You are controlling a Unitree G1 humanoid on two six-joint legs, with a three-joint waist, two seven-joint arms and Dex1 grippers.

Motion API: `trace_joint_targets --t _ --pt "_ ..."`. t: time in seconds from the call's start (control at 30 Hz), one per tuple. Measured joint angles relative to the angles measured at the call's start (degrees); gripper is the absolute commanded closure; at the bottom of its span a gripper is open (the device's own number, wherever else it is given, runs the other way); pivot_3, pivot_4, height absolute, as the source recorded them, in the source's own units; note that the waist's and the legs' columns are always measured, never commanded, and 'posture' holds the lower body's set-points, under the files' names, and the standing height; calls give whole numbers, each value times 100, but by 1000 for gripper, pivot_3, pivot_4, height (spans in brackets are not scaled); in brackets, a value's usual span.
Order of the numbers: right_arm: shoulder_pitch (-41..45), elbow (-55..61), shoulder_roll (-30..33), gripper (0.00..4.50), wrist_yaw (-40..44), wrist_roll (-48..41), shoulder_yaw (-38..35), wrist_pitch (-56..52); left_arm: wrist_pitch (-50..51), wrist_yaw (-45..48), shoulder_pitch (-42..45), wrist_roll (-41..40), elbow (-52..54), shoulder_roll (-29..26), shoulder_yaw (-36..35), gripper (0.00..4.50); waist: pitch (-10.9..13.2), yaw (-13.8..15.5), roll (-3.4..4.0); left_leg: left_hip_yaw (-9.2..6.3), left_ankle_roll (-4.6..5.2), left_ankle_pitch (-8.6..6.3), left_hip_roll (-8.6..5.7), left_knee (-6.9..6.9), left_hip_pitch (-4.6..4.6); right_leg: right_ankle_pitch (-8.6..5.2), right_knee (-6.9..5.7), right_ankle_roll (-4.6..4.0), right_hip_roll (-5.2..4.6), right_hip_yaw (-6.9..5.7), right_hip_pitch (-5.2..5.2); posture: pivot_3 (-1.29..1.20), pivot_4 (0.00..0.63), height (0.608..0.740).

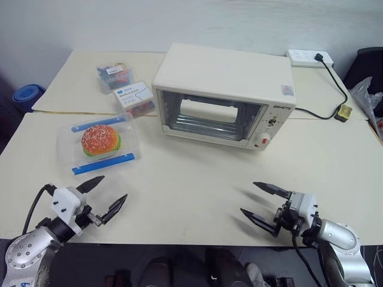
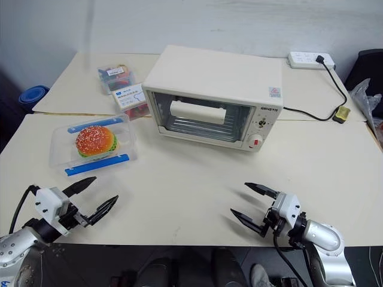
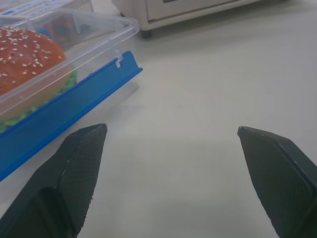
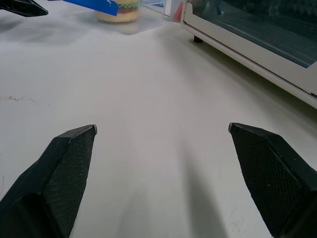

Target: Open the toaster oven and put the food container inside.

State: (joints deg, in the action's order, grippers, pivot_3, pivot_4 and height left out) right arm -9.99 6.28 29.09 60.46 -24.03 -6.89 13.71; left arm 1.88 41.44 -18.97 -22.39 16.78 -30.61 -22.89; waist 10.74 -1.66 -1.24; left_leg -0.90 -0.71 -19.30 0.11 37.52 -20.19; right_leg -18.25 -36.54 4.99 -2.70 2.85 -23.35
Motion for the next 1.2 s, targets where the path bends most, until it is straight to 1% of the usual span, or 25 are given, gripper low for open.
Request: trace_joint_targets --t 0.1,0.17,0.27,0.4,0.47,0.63,0.77,0.83,1.0,1.2 --pt "-57 240 -4 42 -97 -224 -2 -261 199 13 -28 -54 2 -71 1 0 0 2 0 -3 0 0 1 -1 -1 0 0 0 0 -1 -1 0 150 740" --pt "-34 660 3 42 -223 -549 -1 -691 490 125 45 -444 67 -139 -71 0 0 4 0 -5 -1 1 1 1 -2 0 -3 0 0 -1 -2 0 150 740" --pt "266 1174 125 42 -426 -910 9 -1313 1154 518 299 -1463 238 -603 -358 0 0 3 -1 -11 -4 2 4 9 -4 -1 -11 -2 -1 -7 -1 0 150 740" --pt "971 1524 129 42 -981 -1208 4 -2011 1831 819 691 -2368 475 -1236 -811 0 1 -5 2 -10 -6 3 2 5 -5 -2 -10 -5 -2 -7 -7 0 150 740" --pt "1322 1611 44 42 -1264 -1331 2 -2277 2113 933 807 -2665 517 -1445 -906 0 1 -3 2 -10 -8 3 1 -2 -8 -3 -7 -7 -2 -9 -13 0 150 740" --pt "1993 1574 -166 42 -1818 -1343 4 -2636 2408 951 1138 -2890 486 -1475 -964 0 1 0 2 -10 -9 4 -1 -5 -19 -3 1 -6 -1 -12 -23 0 150 740" --pt "2415 1468 -241 42 -2041 -1211 52 -2789 2536 910 1293 -2931 496 -1461 -939 0 1 -5 2 -10 -9 4 0 -6 -18 -3 -1 -6 0 -13 -24 0 150 740" --pt "2620 1325 -308 42 -2101 -1098 189 -2854 2545 823 1385 -2887 525 -1435 -836 0 1 -5 2 -10 -11 6 0 -5 -18 -3 -4 -6 0 -13 -25 0 150 740" --pt "2841 1228 -432 42 -2025 -1076 436 -3022 2547 650 1398 -2801 589 -1234 -667 0 1 -12 2 -9 -11 6 0 -5 -19 -3 -5 -6 1 -12 -26 0 150 740" --pt "2989 1136 -507 42 -1786 -1073 476 -3032 2552 480 1397 -2777 814 -1093 -559 0 1 -4 2 -10 -11 6 0 -3 -19 -3 -7 -6 1 -13 -26 0 150 740"
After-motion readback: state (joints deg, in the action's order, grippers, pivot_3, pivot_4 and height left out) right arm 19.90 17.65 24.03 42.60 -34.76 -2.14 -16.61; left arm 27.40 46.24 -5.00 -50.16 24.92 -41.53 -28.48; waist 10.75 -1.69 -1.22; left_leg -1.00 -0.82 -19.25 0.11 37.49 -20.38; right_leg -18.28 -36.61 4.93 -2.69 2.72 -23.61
